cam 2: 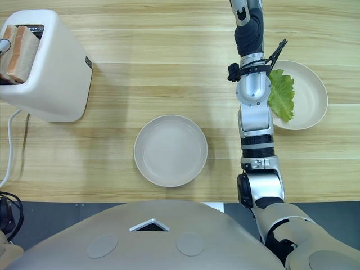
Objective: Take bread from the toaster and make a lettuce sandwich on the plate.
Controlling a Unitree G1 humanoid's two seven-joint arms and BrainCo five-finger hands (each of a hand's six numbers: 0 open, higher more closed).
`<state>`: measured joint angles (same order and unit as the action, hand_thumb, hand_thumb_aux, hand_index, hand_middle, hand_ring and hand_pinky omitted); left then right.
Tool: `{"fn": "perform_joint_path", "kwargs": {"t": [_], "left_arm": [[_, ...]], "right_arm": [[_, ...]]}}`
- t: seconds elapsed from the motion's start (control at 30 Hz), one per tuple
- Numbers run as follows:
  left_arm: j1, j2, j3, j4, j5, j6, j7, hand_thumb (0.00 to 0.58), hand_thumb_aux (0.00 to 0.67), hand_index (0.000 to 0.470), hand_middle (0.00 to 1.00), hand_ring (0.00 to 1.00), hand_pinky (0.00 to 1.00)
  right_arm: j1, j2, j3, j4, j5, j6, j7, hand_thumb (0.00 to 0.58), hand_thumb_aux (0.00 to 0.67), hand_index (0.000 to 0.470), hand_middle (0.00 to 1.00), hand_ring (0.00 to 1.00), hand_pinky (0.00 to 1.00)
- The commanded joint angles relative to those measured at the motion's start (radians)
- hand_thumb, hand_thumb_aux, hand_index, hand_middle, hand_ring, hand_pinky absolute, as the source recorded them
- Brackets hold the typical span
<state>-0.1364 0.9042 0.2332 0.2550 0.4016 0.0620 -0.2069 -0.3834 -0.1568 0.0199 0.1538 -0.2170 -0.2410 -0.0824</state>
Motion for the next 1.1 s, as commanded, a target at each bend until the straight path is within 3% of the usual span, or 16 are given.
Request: {"fn": "perform_joint_path", "kwargs": {"t": [0.03, 0.33, 0.37, 0.4, 0.5, 0.57, 0.67, 0.77, 0.9, 0.93, 0.97, 1.0, 1.1], "left_arm": [[0.015, 0.012, -0.021, -0.004, 0.009, 0.003, -0.009, 0.000, 0.000, 0.000, 0.00, 0.00, 0.00], [0.010, 0.030, -0.058, 0.028, 0.025, 0.003, -0.005, 0.000, 0.000, 0.000, 0.00, 0.00, 0.00], [0.011, 0.030, -0.063, 0.030, 0.024, 0.002, -0.007, 0.036, 0.021, 0.015, 0.00, 0.00, 0.00], [0.013, 0.031, -0.066, 0.031, 0.021, 0.001, -0.010, 0.223, 0.145, 0.101, 0.00, 0.00, 0.00], [0.015, 0.030, -0.071, 0.030, 0.016, 0.001, -0.012, 0.443, 0.344, 0.241, 0.00, 0.00, 0.00], [0.013, 0.030, -0.073, 0.024, 0.011, 0.001, -0.012, 0.491, 0.407, 0.286, 0.00, 0.00, 0.00], [0.008, 0.031, -0.075, 0.023, 0.006, 0.002, -0.012, 0.516, 0.447, 0.313, 0.00, 0.00, 0.00], [0.003, 0.031, -0.080, 0.019, 0.004, 0.002, -0.016, 0.555, 0.531, 0.372, 0.00, 0.00, 0.00], [-0.004, 0.029, -0.085, 0.009, -0.001, 0.002, -0.020, 0.560, 0.547, 0.383, 0.00, 0.00, 0.00], [-0.006, 0.029, -0.086, 0.003, -0.004, -0.001, -0.023, 0.575, 0.610, 0.428, 0.00, 0.00, 0.00], [-0.007, 0.025, -0.082, -0.008, -0.013, -0.005, -0.027, 0.580, 0.670, 0.470, 0.04, 0.04, 0.04], [-0.004, 0.020, -0.075, -0.027, -0.028, -0.010, -0.032, 0.580, 0.670, 0.470, 1.00, 1.00, 1.00], [0.004, 0.009, -0.039, -0.087, -0.058, -0.009, -0.026, 0.580, 0.670, 0.470, 1.00, 1.00, 1.00]], "right_arm": [[-0.010, 0.003, -0.003, -0.002, 0.004, 0.006, 0.000, 0.000, 0.000, 0.000, 0.00, 0.00, 0.00], [-0.009, 0.010, -0.013, -0.022, 0.022, 0.013, 0.003, 0.000, 0.000, 0.000, 0.00, 0.00, 0.00], [-0.009, 0.011, -0.014, -0.026, 0.023, 0.014, 0.003, 0.000, 0.000, 0.000, 0.00, 0.00, 0.00], [-0.010, 0.013, -0.014, -0.029, 0.024, 0.015, 0.004, 0.000, 0.000, 0.000, 0.00, 0.00, 0.00], [-0.011, 0.016, -0.016, -0.032, 0.025, 0.013, 0.005, 0.000, 0.000, 0.000, 0.00, 0.00, 0.00], [-0.010, 0.016, -0.017, -0.032, 0.023, 0.011, 0.005, 0.000, 0.000, 0.000, 0.00, 0.00, 0.00], [-0.010, 0.017, -0.020, -0.032, 0.021, 0.009, 0.004, 0.000, 0.000, 0.000, 0.00, 0.00, 0.00], [-0.011, 0.019, -0.022, -0.031, 0.023, 0.008, 0.003, 0.000, 0.000, 0.000, 0.00, 0.00, 0.00], [-0.013, 0.019, -0.024, -0.025, 0.022, 0.004, 0.000, 0.000, 0.000, 0.000, 0.00, 0.00, 0.00], [-0.013, 0.019, -0.024, -0.025, 0.021, 0.003, -0.001, 0.000, 0.000, 0.000, 0.00, 0.00, 0.00], [-0.013, 0.018, -0.024, -0.024, 0.020, 0.002, -0.002, 0.000, 0.000, 0.000, 0.00, 0.00, 0.00], [-0.014, 0.018, -0.023, -0.022, 0.018, 0.002, -0.003, 0.000, 0.000, 0.000, 0.00, 0.00, 0.00], [-0.018, 0.015, -0.017, -0.013, 0.005, -0.003, -0.008, 0.000, 0.000, 0.000, 0.00, 0.00, 0.00]]}}
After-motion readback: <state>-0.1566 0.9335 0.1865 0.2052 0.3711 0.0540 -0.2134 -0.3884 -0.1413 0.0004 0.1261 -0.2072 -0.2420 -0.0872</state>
